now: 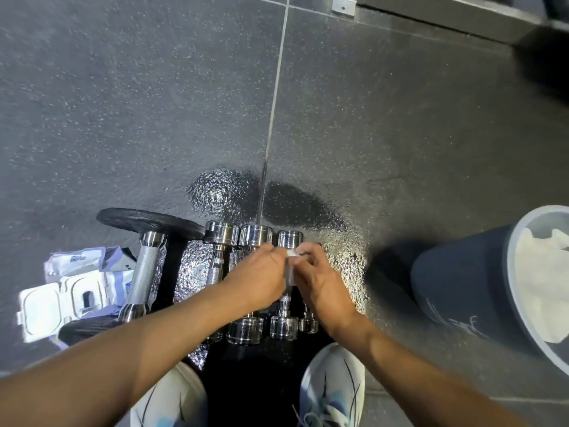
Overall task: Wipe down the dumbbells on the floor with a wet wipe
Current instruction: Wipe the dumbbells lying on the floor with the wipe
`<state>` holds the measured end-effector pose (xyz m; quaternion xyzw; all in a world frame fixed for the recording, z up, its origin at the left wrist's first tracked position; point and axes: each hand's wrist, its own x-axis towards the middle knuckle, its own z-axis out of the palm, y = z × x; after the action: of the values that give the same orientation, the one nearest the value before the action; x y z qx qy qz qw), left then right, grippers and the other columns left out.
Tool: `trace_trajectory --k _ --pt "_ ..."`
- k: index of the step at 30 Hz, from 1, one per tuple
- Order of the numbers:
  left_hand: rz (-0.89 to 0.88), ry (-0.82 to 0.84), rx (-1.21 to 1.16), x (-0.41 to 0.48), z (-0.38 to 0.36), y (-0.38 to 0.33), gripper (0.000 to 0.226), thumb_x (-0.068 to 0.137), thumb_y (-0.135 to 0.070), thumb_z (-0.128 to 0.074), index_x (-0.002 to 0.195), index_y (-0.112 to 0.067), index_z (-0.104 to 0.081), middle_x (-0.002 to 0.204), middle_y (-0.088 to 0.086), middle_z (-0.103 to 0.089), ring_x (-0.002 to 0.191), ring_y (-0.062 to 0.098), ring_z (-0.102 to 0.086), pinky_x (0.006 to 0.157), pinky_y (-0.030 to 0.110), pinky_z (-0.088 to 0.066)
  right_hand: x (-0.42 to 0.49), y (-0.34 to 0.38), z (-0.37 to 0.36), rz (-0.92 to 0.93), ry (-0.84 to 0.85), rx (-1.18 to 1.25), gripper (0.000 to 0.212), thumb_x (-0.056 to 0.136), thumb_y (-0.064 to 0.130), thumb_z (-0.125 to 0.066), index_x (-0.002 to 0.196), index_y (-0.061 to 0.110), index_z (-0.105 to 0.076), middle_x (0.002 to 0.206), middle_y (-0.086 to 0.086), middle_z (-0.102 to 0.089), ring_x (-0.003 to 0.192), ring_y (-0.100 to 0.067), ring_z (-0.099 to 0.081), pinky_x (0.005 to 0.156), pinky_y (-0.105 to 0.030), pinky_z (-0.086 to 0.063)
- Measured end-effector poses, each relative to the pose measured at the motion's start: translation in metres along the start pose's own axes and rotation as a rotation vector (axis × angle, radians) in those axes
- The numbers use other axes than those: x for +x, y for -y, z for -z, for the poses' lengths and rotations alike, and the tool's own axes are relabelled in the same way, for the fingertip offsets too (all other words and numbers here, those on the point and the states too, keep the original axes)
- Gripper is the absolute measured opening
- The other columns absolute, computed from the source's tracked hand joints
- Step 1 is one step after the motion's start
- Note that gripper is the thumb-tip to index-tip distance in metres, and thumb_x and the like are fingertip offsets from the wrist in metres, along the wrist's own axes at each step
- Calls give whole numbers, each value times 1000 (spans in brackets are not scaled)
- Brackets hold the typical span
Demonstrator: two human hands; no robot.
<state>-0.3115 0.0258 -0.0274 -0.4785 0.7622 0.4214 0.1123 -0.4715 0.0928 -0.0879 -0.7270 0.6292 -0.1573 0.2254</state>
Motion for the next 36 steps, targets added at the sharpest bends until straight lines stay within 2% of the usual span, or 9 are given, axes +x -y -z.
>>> trace_trajectory --k 1,6,11,14,17,20,24,30,36 --pt "15 13 -26 1 -4 -1 14 100 -12 -56 112 -19 -53 110 -2 -51 98 16 -57 85 30 -51 -2 1 -3 4 -5 -12 26 102 16 -53 123 6 -64 127 -9 -53 101 -30 -60 83 -39 -52" --pt "96 -23 -172 6 -13 -2 11 103 -7 -53 109 -16 -56 100 -3 -53 81 7 -56 60 17 -43 2 6 -4 -145 -14 149 23 98 8 -58 117 4 -71 121 -10 -62 106 -21 -59 90 -20 -44" --pt "82 -3 -62 8 -11 4 16 103 -7 -54 117 -10 -59 106 3 -59 89 16 -61 72 25 -52 -5 10 -3 -203 -26 338 25 89 -8 -69 103 11 -75 107 -4 -67 91 -6 -64 87 -11 -50" --pt "107 50 24 11 -13 7 16 100 -6 -58 112 -11 -67 102 1 -61 86 15 -64 79 31 -60 -15 10 1 -164 9 276 15 89 2 -74 98 14 -75 101 10 -67 83 10 -59 81 -5 -50" --pt "76 86 106 9 -14 6 13 100 -9 -58 107 -13 -69 94 -1 -61 85 15 -64 76 30 -57 -24 13 4 -135 41 255 13 90 6 -75 99 15 -75 97 8 -72 80 6 -62 79 -2 -46" --pt "19 195 103 1 -14 4 13 100 -12 -60 102 -15 -73 103 1 -67 92 18 -67 89 34 -58 -35 14 5 -110 104 250 14 90 1 -71 96 13 -76 98 4 -75 82 3 -64 80 -7 -50" --pt "-32 296 145 -3 -11 5 12 99 -11 -61 100 -12 -72 107 1 -67 100 18 -65 100 31 -52 -55 22 1 -81 135 180 11 96 5 -64 91 10 -72 88 0 -71 75 -11 -64 73 -28 -56" --pt "-30 374 184 2 -2 4 25 102 -15 -56 128 -15 -58 124 4 -63 110 22 -62 98 36 -54 -81 40 -2 -193 14 253 25 93 -3 -63 112 9 -74 107 -1 -66 97 -8 -62 95 -8 -42" --pt "-62 403 140 2 -6 7 20 104 -19 -55 120 -22 -67 133 -4 -63 120 15 -59 108 32 -43 -112 52 -15 -303 -16 351 25 98 7 -60 120 16 -67 113 5 -60 101 -3 -60 92 -26 -50"
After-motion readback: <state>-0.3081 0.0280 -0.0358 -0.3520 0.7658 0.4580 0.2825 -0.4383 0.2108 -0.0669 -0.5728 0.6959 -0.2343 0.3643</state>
